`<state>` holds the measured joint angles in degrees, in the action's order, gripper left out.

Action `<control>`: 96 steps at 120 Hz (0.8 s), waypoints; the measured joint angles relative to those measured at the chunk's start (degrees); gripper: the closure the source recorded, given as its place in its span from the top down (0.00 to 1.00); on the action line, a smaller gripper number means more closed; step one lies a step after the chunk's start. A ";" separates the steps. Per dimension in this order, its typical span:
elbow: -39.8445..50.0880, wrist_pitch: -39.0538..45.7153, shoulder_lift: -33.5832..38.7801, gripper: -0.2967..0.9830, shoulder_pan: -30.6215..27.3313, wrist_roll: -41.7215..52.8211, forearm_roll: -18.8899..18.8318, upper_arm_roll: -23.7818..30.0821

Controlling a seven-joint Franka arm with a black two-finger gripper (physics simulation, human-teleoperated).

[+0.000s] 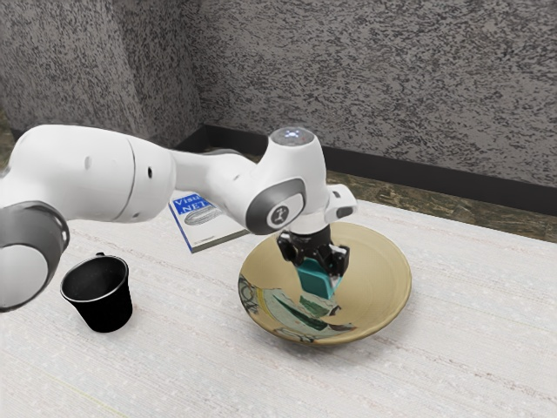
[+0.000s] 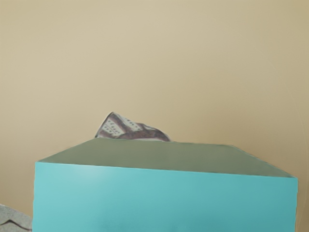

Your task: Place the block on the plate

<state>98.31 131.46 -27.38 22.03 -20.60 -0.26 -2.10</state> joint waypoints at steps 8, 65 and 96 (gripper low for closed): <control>-0.37 0.30 -0.78 0.57 0.01 -0.05 0.38 -0.01; -3.48 -19.64 16.44 0.75 -7.65 6.18 0.16 0.41; -14.52 -33.79 17.43 0.76 -13.87 15.37 0.51 1.85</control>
<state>83.79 97.67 -9.94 8.16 -5.24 0.25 -0.26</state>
